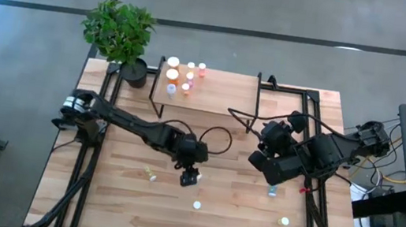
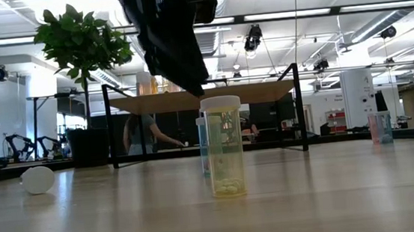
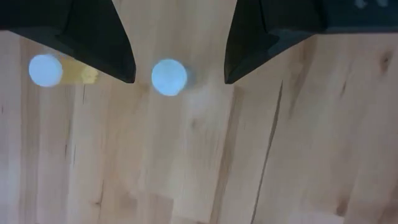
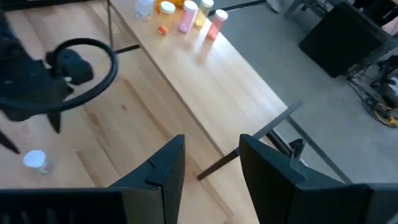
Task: Pick and place medicine bottles onto shelf by color
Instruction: Put the green pill bottle on the shelf
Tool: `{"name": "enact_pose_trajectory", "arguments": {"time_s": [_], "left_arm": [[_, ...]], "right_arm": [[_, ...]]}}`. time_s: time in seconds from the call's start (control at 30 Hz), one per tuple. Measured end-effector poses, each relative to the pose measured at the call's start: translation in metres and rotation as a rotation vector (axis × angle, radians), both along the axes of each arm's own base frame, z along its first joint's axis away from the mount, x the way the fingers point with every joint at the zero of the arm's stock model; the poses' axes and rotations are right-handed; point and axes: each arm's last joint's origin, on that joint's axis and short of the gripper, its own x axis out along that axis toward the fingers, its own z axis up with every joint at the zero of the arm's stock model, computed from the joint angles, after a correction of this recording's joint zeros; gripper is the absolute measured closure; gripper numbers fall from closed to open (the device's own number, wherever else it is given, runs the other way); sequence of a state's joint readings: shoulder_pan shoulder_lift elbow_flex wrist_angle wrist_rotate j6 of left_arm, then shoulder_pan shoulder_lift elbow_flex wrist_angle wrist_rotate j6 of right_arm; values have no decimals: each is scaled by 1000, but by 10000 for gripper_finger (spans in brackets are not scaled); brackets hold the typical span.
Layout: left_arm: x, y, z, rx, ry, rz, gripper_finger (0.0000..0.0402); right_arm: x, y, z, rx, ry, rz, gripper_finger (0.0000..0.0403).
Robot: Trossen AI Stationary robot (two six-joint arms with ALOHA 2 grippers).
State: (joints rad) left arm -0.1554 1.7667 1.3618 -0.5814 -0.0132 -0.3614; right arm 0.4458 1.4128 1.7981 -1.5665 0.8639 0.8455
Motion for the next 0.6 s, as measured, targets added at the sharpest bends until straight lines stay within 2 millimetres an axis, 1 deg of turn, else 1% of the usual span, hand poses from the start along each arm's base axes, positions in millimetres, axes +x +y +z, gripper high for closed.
{"name": "enact_pose_trajectory", "arguments": {"time_s": [0.27,0.37,0.5,0.6], "left_arm": [[-2,-11,-28,-1,-112,-50,173],[-7,-14,-38,-1,-104,-60,173],[-11,-16,-45,24,-88,-64,173],[-11,-17,-46,57,-93,-92,173]], "right_arm": [[-2,6,-1,18,-19,1,259],[-2,6,-1,27,-31,-10,259],[-2,6,-1,29,-33,-12,259],[-2,6,-1,21,-38,-16,259]]}}
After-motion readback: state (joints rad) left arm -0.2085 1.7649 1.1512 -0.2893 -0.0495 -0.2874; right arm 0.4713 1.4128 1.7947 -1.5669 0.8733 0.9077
